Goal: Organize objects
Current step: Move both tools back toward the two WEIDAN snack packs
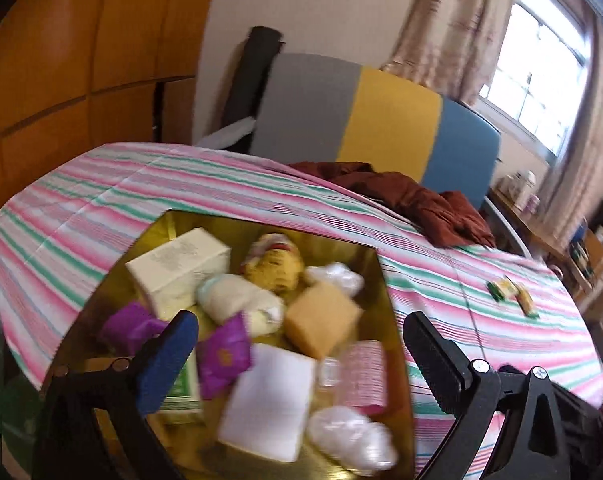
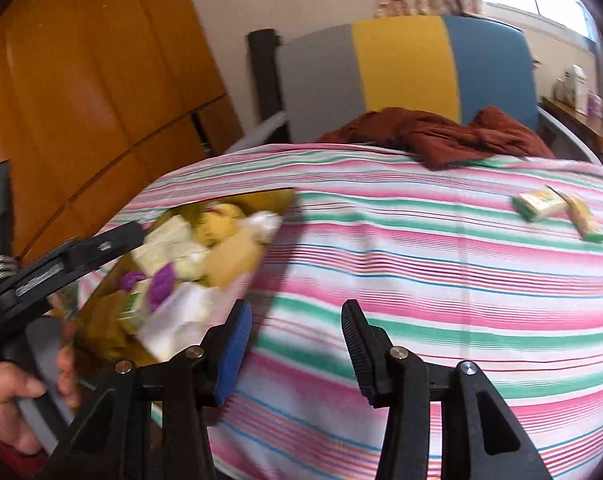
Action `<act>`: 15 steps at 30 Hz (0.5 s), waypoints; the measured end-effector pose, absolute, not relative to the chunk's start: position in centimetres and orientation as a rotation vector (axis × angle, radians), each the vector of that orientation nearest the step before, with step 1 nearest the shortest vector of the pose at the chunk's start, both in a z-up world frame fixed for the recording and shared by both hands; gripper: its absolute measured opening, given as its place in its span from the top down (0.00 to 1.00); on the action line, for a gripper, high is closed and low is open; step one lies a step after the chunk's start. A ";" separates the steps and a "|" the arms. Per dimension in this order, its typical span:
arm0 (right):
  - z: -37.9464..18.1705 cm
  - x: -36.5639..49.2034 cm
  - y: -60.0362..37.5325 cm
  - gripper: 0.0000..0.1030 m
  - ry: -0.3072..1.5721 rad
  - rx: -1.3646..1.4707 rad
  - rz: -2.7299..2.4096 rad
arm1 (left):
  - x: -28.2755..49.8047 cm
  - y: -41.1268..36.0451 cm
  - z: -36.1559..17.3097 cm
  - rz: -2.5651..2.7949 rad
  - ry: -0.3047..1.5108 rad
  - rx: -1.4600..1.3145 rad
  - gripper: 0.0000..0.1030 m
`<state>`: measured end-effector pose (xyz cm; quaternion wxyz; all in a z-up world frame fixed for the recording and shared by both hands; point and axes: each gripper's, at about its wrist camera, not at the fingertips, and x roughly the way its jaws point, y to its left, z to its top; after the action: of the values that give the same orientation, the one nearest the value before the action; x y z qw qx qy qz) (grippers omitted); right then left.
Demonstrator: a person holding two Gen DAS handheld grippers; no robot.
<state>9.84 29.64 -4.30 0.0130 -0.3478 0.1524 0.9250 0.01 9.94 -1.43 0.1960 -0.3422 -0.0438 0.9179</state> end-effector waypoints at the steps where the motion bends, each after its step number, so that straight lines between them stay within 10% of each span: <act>1: -4.5 10.0 30.6 0.54 0.480 -1.084 2.858 | 0.2 10.9 -1.4 2.552 -0.102 -0.957 0.00; 15: -8.5 11.9 45.0 0.54 0.438 -1.079 2.560 | 3.1 24.6 -2.4 2.307 0.207 -0.937 0.00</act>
<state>11.90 44.98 -8.49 0.1638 -0.3783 0.1535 0.8981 3.14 24.64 -2.43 0.3158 -0.3557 0.0785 0.8761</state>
